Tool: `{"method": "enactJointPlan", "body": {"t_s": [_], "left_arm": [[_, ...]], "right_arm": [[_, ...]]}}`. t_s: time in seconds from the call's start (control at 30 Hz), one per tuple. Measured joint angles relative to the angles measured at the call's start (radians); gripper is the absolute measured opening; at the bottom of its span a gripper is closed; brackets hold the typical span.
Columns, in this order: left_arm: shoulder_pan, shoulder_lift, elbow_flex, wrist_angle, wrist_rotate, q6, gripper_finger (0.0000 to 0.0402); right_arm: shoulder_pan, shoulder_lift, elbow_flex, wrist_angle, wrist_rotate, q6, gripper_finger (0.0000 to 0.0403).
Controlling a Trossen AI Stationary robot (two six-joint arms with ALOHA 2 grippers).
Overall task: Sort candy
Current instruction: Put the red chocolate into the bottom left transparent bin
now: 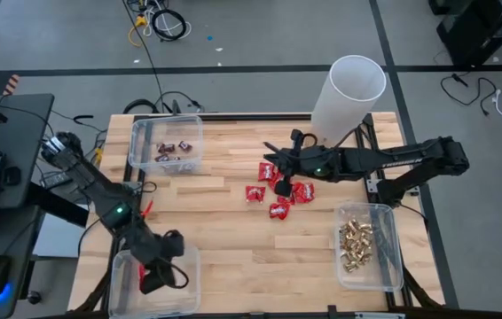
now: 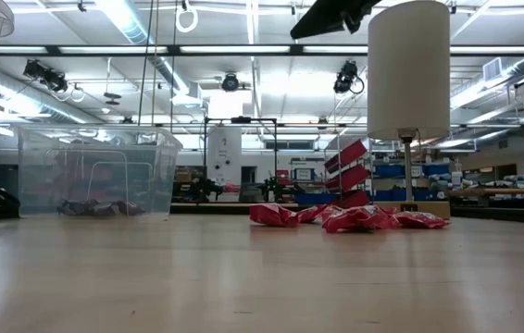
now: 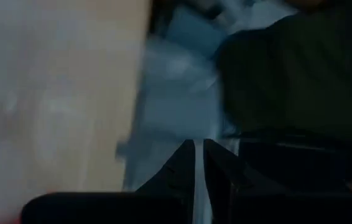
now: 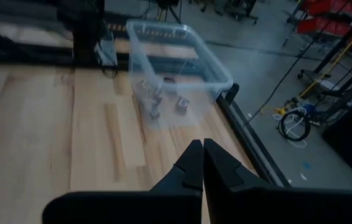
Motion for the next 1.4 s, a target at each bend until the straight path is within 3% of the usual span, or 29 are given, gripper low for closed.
{"method": "enactJointPlan", "body": {"t_s": [0.1, 0.27, 0.47, 0.63, 0.87, 1.07, 1.2, 1.4], "left_arm": [[0.049, -0.001, 0.001, 0.084, 0.003, 0.128, 0.0037], [0.138, -0.001, 0.005, 0.080, 0.002, 0.309, 0.0037], [0.243, -0.001, 0.006, 0.052, -0.081, 0.542, 0.0037], [0.308, -0.001, 0.006, 0.020, -0.240, 0.751, 0.0037], [0.361, -0.001, 0.006, -0.067, -0.616, 0.941, 0.0037], [0.392, -0.001, 0.006, -0.082, -0.877, 1.050, 0.0037], [0.411, -0.001, 0.006, -0.082, -0.962, 1.088, 0.0037], [0.431, -0.001, 0.006, -0.092, -0.977, 1.089, 0.0037]], "right_arm": [[0.000, 0.049, 0.000, -0.002, 0.000, -0.002, 0.0000], [0.000, 0.162, -0.001, -0.009, 0.000, -0.009, 0.0000], [0.000, 0.276, -0.001, -0.023, 0.000, -0.008, 0.0006], [0.000, 0.344, -0.001, -0.068, -0.042, 0.026, 0.0034], [0.003, 0.401, -0.002, -0.111, -0.235, 0.137, 0.0095], [0.022, 0.473, -0.002, -0.079, -0.254, 0.195, 0.0132], [0.021, 0.523, -0.002, -0.065, -0.237, 0.240, 0.0144], [0.009, 0.570, -0.002, -0.063, -0.204, 0.283, 0.0145]]}}
